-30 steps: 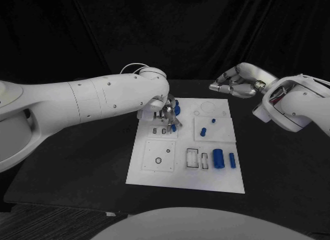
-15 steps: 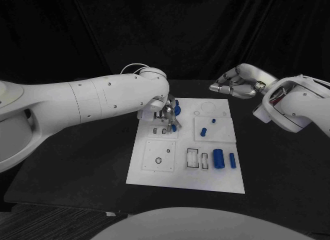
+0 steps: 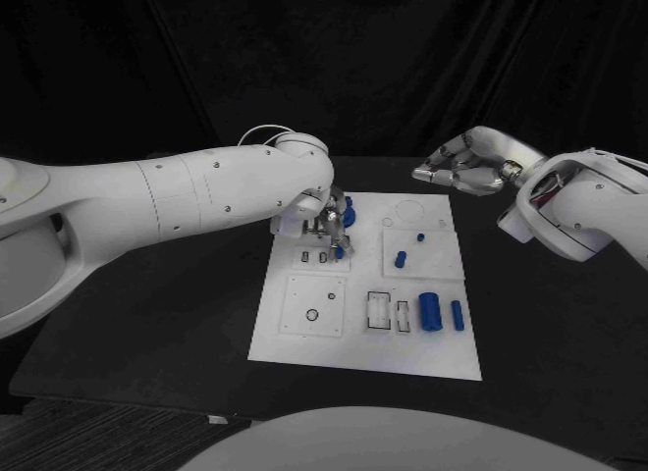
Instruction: Assemble the parts on the task board
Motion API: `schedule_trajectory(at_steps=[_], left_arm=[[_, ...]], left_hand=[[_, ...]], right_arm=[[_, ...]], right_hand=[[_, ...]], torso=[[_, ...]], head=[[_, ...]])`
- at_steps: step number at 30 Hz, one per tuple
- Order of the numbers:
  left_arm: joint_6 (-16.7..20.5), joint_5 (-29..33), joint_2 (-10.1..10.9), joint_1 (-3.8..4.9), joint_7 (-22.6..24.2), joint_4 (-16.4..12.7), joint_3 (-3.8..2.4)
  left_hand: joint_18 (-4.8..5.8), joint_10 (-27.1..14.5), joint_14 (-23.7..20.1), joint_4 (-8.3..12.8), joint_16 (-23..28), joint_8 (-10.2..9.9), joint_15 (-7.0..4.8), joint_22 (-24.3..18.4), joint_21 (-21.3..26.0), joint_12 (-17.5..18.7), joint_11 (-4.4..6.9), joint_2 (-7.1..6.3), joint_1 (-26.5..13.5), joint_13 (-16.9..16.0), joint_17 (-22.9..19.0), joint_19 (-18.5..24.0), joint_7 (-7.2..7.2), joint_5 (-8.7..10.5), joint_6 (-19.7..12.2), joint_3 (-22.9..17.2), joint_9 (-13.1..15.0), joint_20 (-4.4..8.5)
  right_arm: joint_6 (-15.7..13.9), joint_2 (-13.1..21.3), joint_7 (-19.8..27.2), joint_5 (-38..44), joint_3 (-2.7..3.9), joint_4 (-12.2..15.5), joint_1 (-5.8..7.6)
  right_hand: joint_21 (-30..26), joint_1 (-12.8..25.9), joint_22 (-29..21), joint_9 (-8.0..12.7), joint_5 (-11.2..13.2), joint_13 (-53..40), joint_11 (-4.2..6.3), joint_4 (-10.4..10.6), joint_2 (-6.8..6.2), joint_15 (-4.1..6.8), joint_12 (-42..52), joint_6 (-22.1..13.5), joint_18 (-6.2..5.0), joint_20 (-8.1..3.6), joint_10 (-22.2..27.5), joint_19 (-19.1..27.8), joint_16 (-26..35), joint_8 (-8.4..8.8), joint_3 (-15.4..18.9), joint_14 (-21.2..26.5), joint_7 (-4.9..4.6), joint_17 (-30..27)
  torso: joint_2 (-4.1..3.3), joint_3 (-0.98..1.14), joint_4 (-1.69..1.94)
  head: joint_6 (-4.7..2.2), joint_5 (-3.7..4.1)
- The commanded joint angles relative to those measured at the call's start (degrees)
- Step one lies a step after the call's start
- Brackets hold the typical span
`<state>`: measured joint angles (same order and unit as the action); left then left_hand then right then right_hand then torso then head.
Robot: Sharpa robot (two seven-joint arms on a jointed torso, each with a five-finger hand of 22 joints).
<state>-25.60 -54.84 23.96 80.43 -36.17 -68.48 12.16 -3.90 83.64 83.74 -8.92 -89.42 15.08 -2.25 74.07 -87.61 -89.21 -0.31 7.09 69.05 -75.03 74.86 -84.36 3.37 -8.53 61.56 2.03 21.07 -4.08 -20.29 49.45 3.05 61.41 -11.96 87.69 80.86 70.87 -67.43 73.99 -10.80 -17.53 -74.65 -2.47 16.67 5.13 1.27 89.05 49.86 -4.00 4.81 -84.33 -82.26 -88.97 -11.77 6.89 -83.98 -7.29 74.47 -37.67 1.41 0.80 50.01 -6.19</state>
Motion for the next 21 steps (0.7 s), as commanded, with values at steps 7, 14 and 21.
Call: schedule_trajectory(at_steps=[7,14,21], left_arm=[[-0.48,0.07,0.23,-0.17,1.06,-0.41,-0.05],[0.79,0.07,0.92,-0.20,1.54,-1.21,-0.05],[2.68,0.07,2.38,-0.19,1.54,-2.96,-0.06]], left_hand=[[2.51,6.36,6.26,1.14,-0.58,-0.90,-0.88,10.91,0.03,-0.79,0.85,-0.14,1.60,-14.97,15.14,-1.41,-0.36,-1.51,1.65,-1.46,0.44,0.68],[2.54,6.36,6.26,2.85,-0.58,-1.56,-1.22,11.09,0.02,-0.79,1.21,-0.75,2.68,-14.97,15.14,-1.59,-0.71,-3.31,2.48,-3.45,0.94,1.02],[2.60,6.36,6.26,3.49,-0.58,-1.78,-1.43,11.29,-0.04,-0.79,1.40,-1.08,2.81,-14.97,15.14,-1.79,-0.87,-4.41,3.03,-4.58,1.33,1.22]], right_arm=[[0.58,-0.08,-1.05,0.30,0.04,-0.13,-0.20],[0.61,-0.01,-1.09,0.30,0.04,-0.21,-0.31],[0.81,0.14,-1.25,0.30,0.04,-0.30,-0.40]], right_hand=[[-0.83,-1.13,10.14,0.70,-0.61,-15.35,-0.19,-0.02,0.64,-0.06,0.95,0.03,-0.42,0.14,-5.67,0.77,0.73,-0.49,1.84,-5.37,0.06,14.10],[-1.07,-1.52,10.07,0.75,-1.04,-15.35,-0.22,-0.18,0.58,-0.08,0.95,0.05,-0.46,0.16,-5.67,0.86,0.91,-0.52,2.08,-5.31,0.06,13.95],[-1.66,-1.76,9.90,0.77,-1.32,-15.35,-0.22,-0.20,0.63,-0.08,0.95,0.07,-0.59,0.17,-5.67,1.11,1.30,-0.54,2.16,-5.17,0.05,13.63]], torso=[[-0.02,0.03,0.02],[0.01,0.04,-0.01],[-0.01,0.03,0.04]], head=[[-0.01,-0.13],[-0.01,-0.24],[-0.01,-0.22]])
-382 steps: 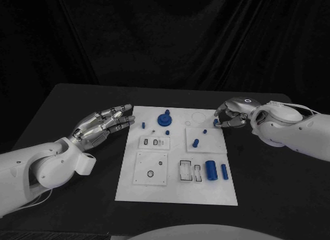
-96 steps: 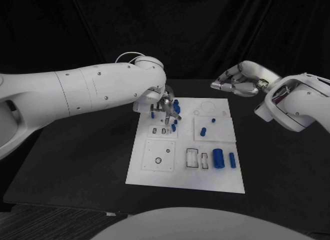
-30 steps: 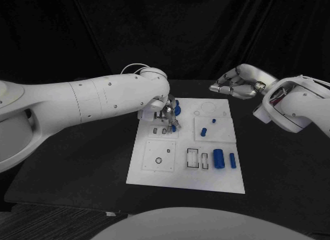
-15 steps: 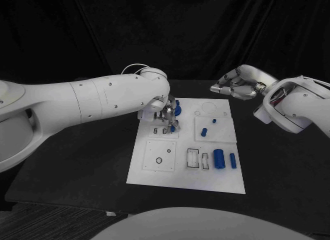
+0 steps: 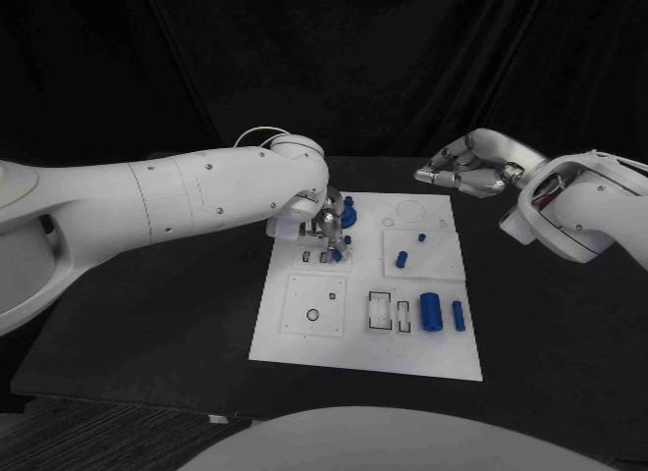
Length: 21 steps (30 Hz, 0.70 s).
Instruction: Assemble the parts on the task board
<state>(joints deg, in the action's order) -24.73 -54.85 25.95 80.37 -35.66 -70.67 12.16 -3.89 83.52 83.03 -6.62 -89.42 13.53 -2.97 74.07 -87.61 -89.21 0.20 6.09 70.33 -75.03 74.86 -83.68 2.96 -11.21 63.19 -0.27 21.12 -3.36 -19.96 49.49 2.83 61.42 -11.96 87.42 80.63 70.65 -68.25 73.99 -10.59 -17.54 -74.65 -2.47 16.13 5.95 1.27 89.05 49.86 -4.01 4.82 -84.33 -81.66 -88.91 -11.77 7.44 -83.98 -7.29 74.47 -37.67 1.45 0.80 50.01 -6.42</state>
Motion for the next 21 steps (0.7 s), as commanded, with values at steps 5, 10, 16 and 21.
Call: schedule_trajectory(at_steps=[5,10,16,21], left_arm=[[3.35,0.09,2.61,0.03,0.73,-3.43,-0.06],[4.71,0.09,5.34,0.95,-0.06,-6.46,-0.06],[6.10,0.09,8.31,1.94,-1.26,-9.25,-0.06],[5.96,0.09,10.38,2.35,-1.99,-10.71,-0.05]], left_hand=[[2.54,6.48,6.97,1.17,-0.58,-0.33,-0.76,11.14,0.06,-0.79,0.92,-0.18,1.32,-14.97,15.14,-2.35,-0.44,-1.97,1.42,-2.48,1.35,0.54],[2.55,6.48,6.97,1.29,-0.58,-0.44,-0.79,11.14,0.07,-0.79,0.93,-0.51,1.18,-14.97,15.14,-2.36,-0.48,-2.30,1.47,-2.68,1.46,0.58],[2.52,6.48,6.97,1.27,-0.58,-0.51,-0.80,11.05,0.13,-0.79,0.94,-0.55,1.03,-14.97,15.14,-2.28,-0.49,-2.50,1.51,-2.86,1.52,0.60],[2.42,6.48,6.97,0.33,-0.58,-1.01,-0.79,10.67,0.42,-0.79,0.87,-0.72,-0.78,-14.97,15.14,-1.97,-0.34,-2.49,1.59,-3.43,1.81,0.60]], right_arm=[[0.57,0.24,-1.09,0.30,0.04,-0.05,-0.21],[0.66,0.34,-1.17,0.30,0.04,-0.17,-0.22],[0.95,0.37,-1.26,0.30,0.04,-0.37,-0.31],[1.36,0.34,-1.38,0.30,0.04,-0.54,-0.46]], right_hand=[[-1.58,-0.99,9.86,0.57,-1.38,-15.35,-0.22,0.34,-0.17,-0.09,0.95,0.06,-0.61,0.16,-5.67,0.57,1.38,-0.54,1.64,-5.11,0.04,13.52],[-1.59,-1.01,9.85,0.58,-1.41,-15.35,-0.22,0.35,-0.17,-0.09,0.95,0.06,-0.61,0.16,-5.67,0.57,1.43,-0.54,1.65,-5.10,0.04,13.49],[-1.59,-1.02,9.85,0.58,-1.42,-15.35,-0.22,0.35,-0.17,-0.09,0.95,0.05,-0.61,0.16,-5.67,0.57,1.44,-0.54,1.65,-5.09,0.04,13.47],[-1.76,-1.05,9.80,0.59,-1.45,-15.35,-0.22,0.35,-0.16,-0.09,0.95,0.05,-0.65,0.16,-5.67,0.64,1.53,-0.54,1.68,-5.06,0.04,13.41]], torso=[[-0.02,-0.01,0.01],[0.02,-0.01,0.02],[0.01,0.00,0.00],[0.02,0.05,0.02]], head=[[-0.01,-0.08],[-0.01,-0.34],[-0.01,-0.86],[-0.01,-1.25]])
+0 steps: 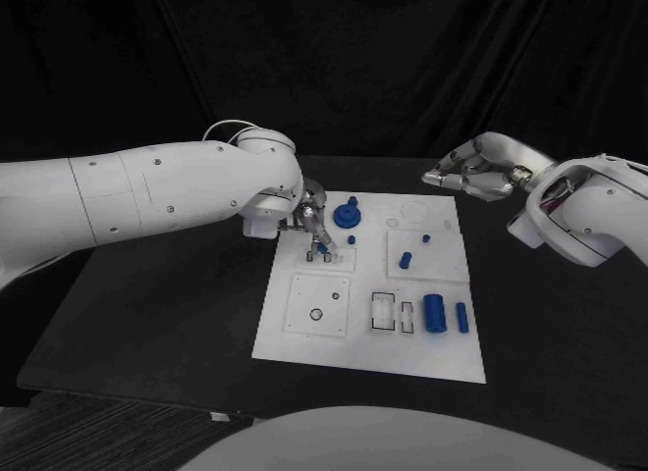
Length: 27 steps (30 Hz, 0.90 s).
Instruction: Assemble the parts on the task board
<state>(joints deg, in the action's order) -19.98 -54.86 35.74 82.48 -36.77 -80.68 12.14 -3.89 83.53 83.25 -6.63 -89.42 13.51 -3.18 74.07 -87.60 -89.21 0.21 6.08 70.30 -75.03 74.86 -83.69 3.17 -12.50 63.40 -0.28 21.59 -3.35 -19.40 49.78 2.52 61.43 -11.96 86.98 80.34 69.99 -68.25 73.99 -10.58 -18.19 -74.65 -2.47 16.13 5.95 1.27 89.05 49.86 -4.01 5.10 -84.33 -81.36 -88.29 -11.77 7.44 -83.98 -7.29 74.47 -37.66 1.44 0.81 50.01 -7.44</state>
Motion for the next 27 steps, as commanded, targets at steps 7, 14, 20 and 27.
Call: schedule_trajectory(at_steps=[7,14,20,27], left_arm=[[1.60,0.10,2.50,0.37,-1.12,-1.55,-0.02],[3.14,0.10,2.49,0.18,-0.64,-0.88,-0.01],[4.56,0.10,2.34,-0.33,-0.55,-0.40,0.00],[5.24,6.21,2.29,-0.60,-0.94,0.55,0.01]], left_hand=[[2.42,6.47,6.75,-0.42,-0.58,-1.42,-0.52,10.70,0.44,-0.79,0.79,-0.72,-1.90,-14.97,15.14,-2.00,-0.43,-1.04,1.28,-3.82,1.49,0.57],[2.44,6.47,6.75,-0.65,-0.58,-1.57,-0.52,10.77,0.42,-0.79,0.78,-0.69,-2.23,-14.97,15.14,-2.06,-0.39,-1.02,1.24,-4.00,1.54,0.57],[2.45,6.47,6.75,-0.89,-0.58,-1.64,-0.53,10.81,0.43,-0.79,0.79,-0.60,-2.56,-14.97,15.14,-2.09,-0.40,-1.07,1.36,-4.25,1.65,0.57],[2.39,6.47,6.75,-1.04,-0.58,-1.81,-0.55,10.61,0.57,-0.79,0.82,-0.29,-2.70,-14.97,15.14,-1.94,-0.45,-1.19,1.40,-4.83,1.78,0.57]], right_arm=[[1.02,-0.06,-1.18,0.29,0.04,-0.22,-0.23],[1.16,-0.35,-1.23,0.29,0.04,-0.27,-0.32],[1.27,-0.51,-1.36,0.29,0.04,-0.24,-0.34],[1.22,-0.68,-1.47,0.29,0.04,-0.37,-0.36]], right_hand=[[-1.20,-1.06,9.77,0.58,-0.70,-15.35,-0.20,0.41,-0.16,-0.08,0.95,0.09,-0.66,-0.12,-5.67,0.39,1.08,-0.57,1.81,-4.99,0.05,13.26],[-1.34,-1.09,9.73,0.59,-0.55,-15.35,-0.20,0.44,-0.12,-0.07,0.95,0.12,-0.69,-0.12,-5.67,0.45,1.15,-0.59,1.92,-4.97,0.06,13.21],[-1.42,-1.13,9.71,0.60,-0.48,-15.35,-0.19,0.42,-0.12,-0.07,0.95,0.13,-0.70,-0.11,-5.67,0.48,1.20,-0.60,1.97,-4.95,0.07,13.17],[-1.59,-1.23,9.66,0.64,-0.36,-15.35,-0.16,0.42,-0.07,-0.06,0.95,0.06,-0.73,-0.12,-5.67,0.56,1.32,-0.58,2.06,-4.90,0.06,13.07]], torso=[[0.00,0.10,0.14],[0.12,0.14,0.23],[0.13,-0.02,0.16],[0.03,-0.11,0.07]], head=[[-0.01,-0.11],[-0.01,-0.31],[-0.01,-0.21],[-0.01,-0.51]])
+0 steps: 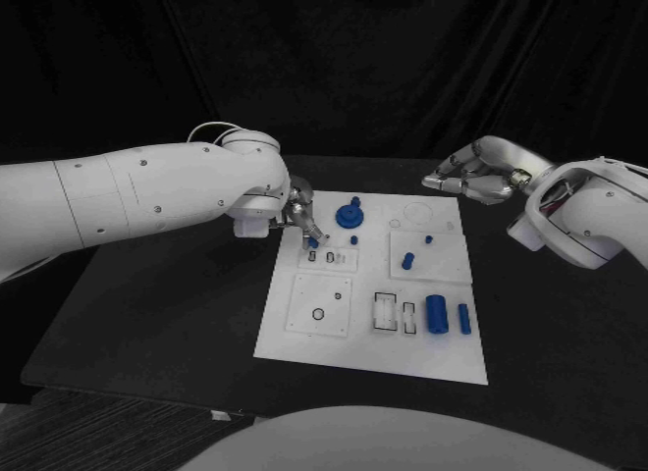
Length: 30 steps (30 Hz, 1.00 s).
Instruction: Assemble the parts on the task board
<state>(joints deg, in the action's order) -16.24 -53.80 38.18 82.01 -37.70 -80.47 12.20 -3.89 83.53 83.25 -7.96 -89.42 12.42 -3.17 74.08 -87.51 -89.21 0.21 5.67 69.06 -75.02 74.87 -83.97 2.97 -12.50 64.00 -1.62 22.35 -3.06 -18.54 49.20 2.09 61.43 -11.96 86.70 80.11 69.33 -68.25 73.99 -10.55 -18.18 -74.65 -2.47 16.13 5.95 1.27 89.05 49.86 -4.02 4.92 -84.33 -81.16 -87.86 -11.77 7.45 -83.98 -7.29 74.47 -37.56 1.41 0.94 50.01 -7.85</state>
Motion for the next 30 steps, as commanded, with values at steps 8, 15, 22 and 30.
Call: schedule_trajectory(at_steps=[8,15,22,30], left_arm=[[0.74,7.46,-0.48,-0.43,-0.38,0.44,-0.04],[0.64,7.82,-1.00,-0.84,-0.45,0.48,-0.04],[0.81,7.89,-1.38,-1.09,-0.45,0.68,-0.04],[0.90,7.91,-1.79,-1.35,-0.42,1.54,-0.04]], left_hand=[[2.35,6.47,6.75,0.49,-0.58,-0.91,-0.56,10.47,0.58,-0.79,0.81,0.04,-1.35,-14.98,15.13,-1.54,-0.21,-1.42,0.65,-3.89,1.10,0.29],[2.37,6.47,6.75,0.42,-0.58,-0.94,-0.55,10.54,0.55,-0.79,0.79,0.08,-1.44,-14.98,15.13,-1.60,-0.18,-1.43,0.67,-3.96,1.13,0.29],[2.36,6.47,6.75,0.40,-0.58,-0.94,-0.55,10.51,0.57,-0.79,0.79,0.10,-1.46,-14.98,15.13,-1.57,-0.18,-1.44,0.69,-4.01,1.15,0.29],[2.34,6.47,6.75,0.38,-0.58,-1.04,-0.53,10.45,0.62,-0.79,0.77,0.22,-1.46,-14.98,15.13,-1.52,-0.16,-1.45,0.62,-4.25,1.19,0.28]], right_arm=[[0.46,-0.23,-1.04,0.29,0.04,-0.13,-0.19],[0.49,-0.24,-1.00,0.29,0.04,-0.13,-0.31],[0.52,-0.19,-0.99,0.29,0.04,-0.13,-0.38],[0.53,-0.16,-0.96,0.29,0.04,-0.11,-0.40]], right_hand=[[-0.97,-1.28,9.65,0.64,-0.34,-15.35,-0.14,0.42,-0.04,-0.04,0.95,-0.02,-0.73,0.06,-5.67,0.36,0.92,-0.54,2.11,-4.89,0.05,13.05],[-1.05,-1.29,9.63,0.65,-0.34,-15.35,-0.14,0.42,-0.03,-0.04,0.95,-0.03,-0.75,0.06,-5.67,0.39,0.93,-0.54,2.13,-4.88,0.05,13.04],[-1.04,-1.32,9.63,0.66,-0.34,-15.35,-0.15,0.42,-0.01,-0.04,0.95,-0.04,-0.74,0.06,-5.67,0.39,0.91,-0.53,2.15,-4.89,0.06,13.06],[-1.04,-1.32,9.63,0.66,-0.34,-15.35,-0.15,0.42,-0.01,-0.04,0.95,-0.04,-0.74,0.06,-5.67,0.39,0.91,-0.53,2.15,-4.89,0.06,13.06]], torso=[[-0.07,0.05,-0.03],[-0.05,0.01,-0.04],[-0.04,-0.02,0.03],[-0.03,-0.01,-0.01]], head=[[-0.01,-0.02],[-0.01,0.03],[-0.01,0.15],[-0.01,0.20]])
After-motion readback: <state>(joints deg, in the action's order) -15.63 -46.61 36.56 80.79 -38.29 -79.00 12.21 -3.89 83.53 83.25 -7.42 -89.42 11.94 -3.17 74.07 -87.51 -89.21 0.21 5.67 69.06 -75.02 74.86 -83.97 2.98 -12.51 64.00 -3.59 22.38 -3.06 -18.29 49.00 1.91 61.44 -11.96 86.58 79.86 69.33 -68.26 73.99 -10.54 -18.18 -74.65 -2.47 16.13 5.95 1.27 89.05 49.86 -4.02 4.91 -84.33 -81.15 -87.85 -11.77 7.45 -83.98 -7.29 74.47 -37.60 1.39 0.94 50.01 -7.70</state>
